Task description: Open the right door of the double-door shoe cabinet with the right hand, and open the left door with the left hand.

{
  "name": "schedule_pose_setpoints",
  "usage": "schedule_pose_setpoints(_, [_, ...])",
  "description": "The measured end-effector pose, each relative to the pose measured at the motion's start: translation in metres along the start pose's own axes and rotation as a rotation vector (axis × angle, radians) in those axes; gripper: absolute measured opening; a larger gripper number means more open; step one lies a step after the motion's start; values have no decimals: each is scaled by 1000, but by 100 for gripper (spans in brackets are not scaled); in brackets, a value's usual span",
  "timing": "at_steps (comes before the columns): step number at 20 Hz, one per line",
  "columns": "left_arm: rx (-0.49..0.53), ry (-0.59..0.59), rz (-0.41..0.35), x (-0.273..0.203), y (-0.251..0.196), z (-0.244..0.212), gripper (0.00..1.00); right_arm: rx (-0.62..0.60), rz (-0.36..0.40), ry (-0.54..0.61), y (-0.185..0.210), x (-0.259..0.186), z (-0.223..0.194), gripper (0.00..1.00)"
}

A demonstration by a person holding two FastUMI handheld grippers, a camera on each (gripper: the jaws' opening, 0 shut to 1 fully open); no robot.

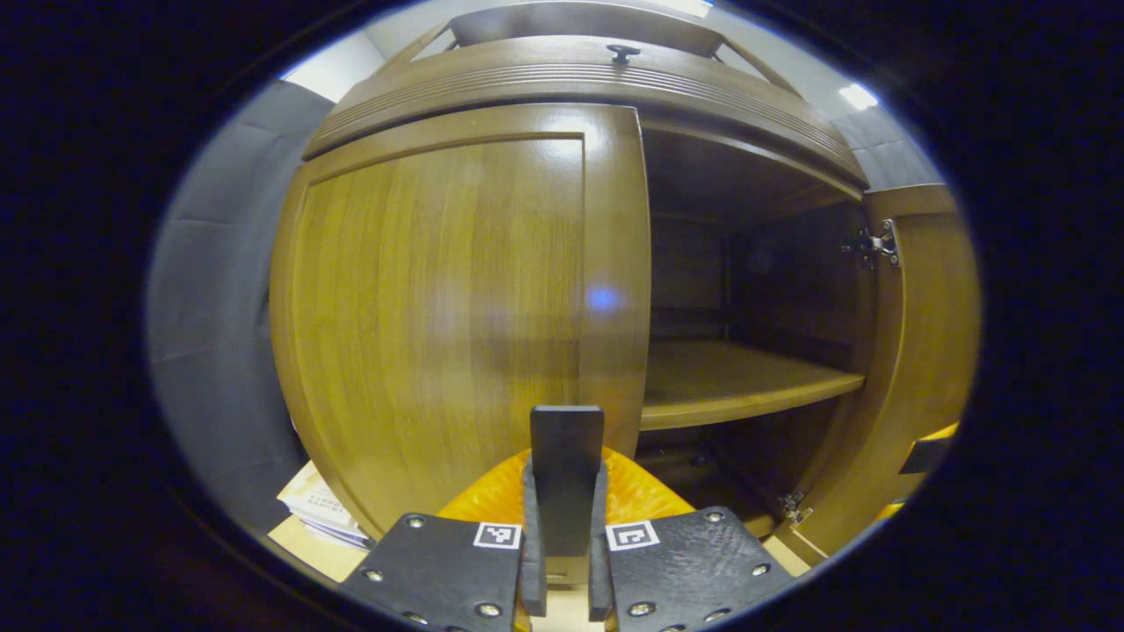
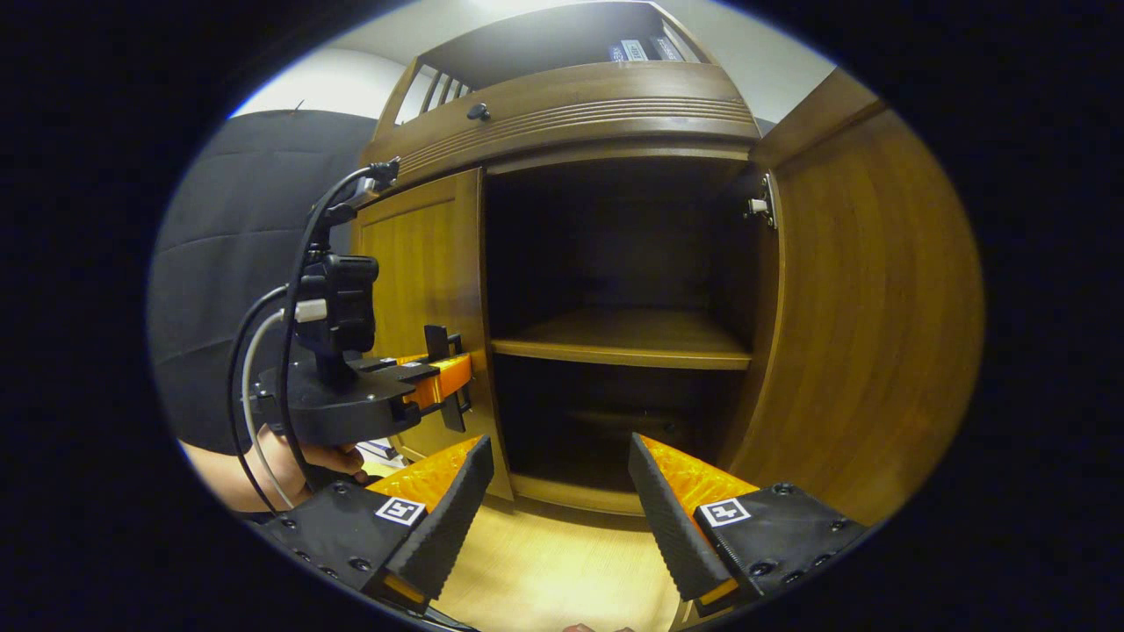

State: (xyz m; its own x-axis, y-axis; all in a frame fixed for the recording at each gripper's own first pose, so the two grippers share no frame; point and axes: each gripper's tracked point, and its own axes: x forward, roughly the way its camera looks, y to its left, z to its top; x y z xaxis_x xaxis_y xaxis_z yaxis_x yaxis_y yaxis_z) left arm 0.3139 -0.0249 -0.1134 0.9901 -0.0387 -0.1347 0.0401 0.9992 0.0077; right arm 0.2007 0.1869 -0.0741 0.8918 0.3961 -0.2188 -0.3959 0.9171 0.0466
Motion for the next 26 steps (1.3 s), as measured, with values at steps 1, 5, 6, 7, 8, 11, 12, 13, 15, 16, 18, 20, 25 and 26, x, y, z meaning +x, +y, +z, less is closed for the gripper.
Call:
schedule_pose_setpoints(1, [-2,2,-11,-3,0,-1,21,0,-12,3,0,-2,1,98])
schedule_pose_setpoints(5, [-6,-2,-47,-10,-1,3,22,5,-77,-14,0,-15,7,98])
schedule_pose_setpoints(6, [-4,-2,-57,-12,-1,5,22,7,-92,-11,2,-18,6,98])
schedule_pose_setpoints(7, [-4,-3,-68,-16,-1,6,22,8,-107,-5,3,-21,4,98])
schedule_pose_setpoints(8, [-4,-6,-79,-20,0,8,22,11,-124,-6,4,-25,5,98])
schedule_pose_setpoints(11, [-1,-18,-109,-50,8,-3,22,14,-173,-22,7,-39,2,98])
schedule_pose_setpoints(12, [-3,-23,-118,-58,10,-4,22,8,-193,-23,8,-45,-2,98])
schedule_pose_setpoints(13, [-4,-28,-126,-63,12,-3,22,6,-209,-24,10,-51,-5,98])
schedule_pose_setpoints(15, [-2,-37,-143,-75,17,-3,22,14,-235,-28,15,-62,-11,98])
schedule_pose_setpoints(16, [-1,-41,-152,-80,19,-3,22,17,-247,-25,17,-67,-14,98])
schedule_pose_setpoints(18, [-2,-48,-171,-93,24,-6,22,21,-268,-22,22,-78,-19,98])
schedule_pose_setpoints(20, [0,-59,-195,-103,30,-4,22,22,-287,-29,26,-88,-20,98])
schedule_pose_setpoints(25, [-5,-78,-223,-129,48,-6,22,29,-313,-30,28,-95,-19,97])
schedule_pose_setpoints(26, [-4,-78,-222,-134,52,-6,22,26,-315,-31,28,-96,-20,98])
